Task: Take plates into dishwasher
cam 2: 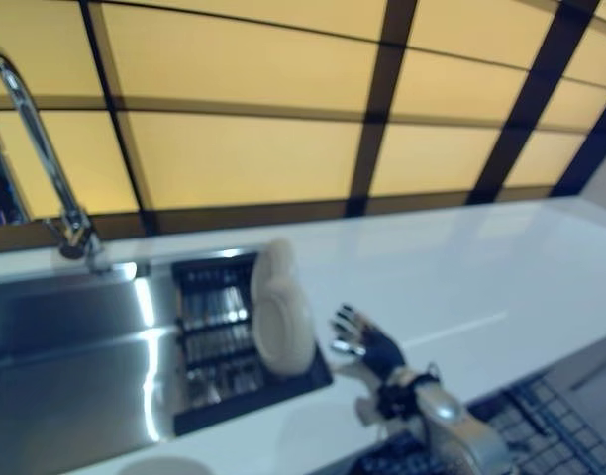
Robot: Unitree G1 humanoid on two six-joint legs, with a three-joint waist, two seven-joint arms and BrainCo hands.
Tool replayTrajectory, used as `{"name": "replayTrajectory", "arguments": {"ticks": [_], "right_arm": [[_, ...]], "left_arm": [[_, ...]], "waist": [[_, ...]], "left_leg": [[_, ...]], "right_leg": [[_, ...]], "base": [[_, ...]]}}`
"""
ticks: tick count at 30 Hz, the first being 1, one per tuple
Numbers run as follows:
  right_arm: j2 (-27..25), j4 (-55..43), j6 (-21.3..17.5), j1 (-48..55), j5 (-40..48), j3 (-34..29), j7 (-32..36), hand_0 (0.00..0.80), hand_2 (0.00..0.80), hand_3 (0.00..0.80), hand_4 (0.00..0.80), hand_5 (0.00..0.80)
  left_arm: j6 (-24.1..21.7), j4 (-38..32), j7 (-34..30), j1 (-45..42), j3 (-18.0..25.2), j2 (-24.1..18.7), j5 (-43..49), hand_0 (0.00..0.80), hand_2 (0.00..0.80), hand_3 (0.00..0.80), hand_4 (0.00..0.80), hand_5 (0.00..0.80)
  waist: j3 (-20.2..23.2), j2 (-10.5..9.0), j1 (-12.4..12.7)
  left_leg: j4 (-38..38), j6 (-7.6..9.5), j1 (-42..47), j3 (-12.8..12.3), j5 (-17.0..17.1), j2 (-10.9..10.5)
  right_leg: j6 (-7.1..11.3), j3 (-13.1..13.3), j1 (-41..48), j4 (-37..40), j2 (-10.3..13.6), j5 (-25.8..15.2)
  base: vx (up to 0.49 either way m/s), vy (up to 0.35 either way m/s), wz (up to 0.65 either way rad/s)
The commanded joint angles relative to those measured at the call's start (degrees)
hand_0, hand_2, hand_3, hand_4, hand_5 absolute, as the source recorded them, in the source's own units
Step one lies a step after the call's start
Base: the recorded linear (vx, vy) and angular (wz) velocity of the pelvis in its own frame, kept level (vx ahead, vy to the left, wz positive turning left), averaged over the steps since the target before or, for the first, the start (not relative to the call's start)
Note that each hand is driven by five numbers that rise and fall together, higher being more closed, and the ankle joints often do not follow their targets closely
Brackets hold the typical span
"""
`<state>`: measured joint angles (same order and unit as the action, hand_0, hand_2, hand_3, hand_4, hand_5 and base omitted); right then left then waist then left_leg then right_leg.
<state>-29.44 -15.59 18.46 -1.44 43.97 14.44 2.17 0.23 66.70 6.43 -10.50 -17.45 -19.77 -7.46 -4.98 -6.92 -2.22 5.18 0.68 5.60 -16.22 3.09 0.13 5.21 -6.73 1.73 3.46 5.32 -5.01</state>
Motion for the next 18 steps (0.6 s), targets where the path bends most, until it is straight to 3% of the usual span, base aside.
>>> {"name": "replayTrajectory", "arguments": {"ticks": [1,10,18], "right_arm": [[1.85,-0.35,-0.57,-3.61,2.1,5.53,2.35,0.0,0.0,0.0,0.0,0.0],[1.95,0.71,-4.69,-5.79,2.26,4.62,2.95,0.0,0.0,0.0,0.0,0.0],[1.27,1.46,-5.93,-6.78,2.99,2.81,4.64,0.0,0.0,0.0,0.0,0.0]], "left_arm": [[-4.67,-2.29,1.44,13.58,-1.2,1.8,2.52,0.0,0.0,0.0,0.0,0.0],[-5.9,0.68,1.25,14.24,-0.6,1.99,2.53,0.0,0.0,0.0,0.0,0.0],[-7.14,2.59,1.06,14.06,0.16,2.04,3.16,0.0,0.0,0.0,0.0,0.0]], "waist": [[-1.16,1.4,0.57],[-0.71,1.17,0.63],[-0.39,0.83,0.7]], "left_leg": [[-0.62,0.86,2.14,5.92,-5.27,-1.44],[-0.51,0.75,2.54,5.49,-5.45,-1.48],[-0.56,0.78,2.74,5.43,-5.59,-1.5]], "right_leg": [[5.99,-1.73,-1.01,-4.65,3.57,-0.67],[6.08,-2.4,-1.26,-4.65,3.68,-1.13],[6.16,-2.64,-1.35,-5.01,3.8,-1.36]], "base": [[0.0,0.0,0.0],[0.0,0.0,0.0],[0.0,0.0,0.0]]}}
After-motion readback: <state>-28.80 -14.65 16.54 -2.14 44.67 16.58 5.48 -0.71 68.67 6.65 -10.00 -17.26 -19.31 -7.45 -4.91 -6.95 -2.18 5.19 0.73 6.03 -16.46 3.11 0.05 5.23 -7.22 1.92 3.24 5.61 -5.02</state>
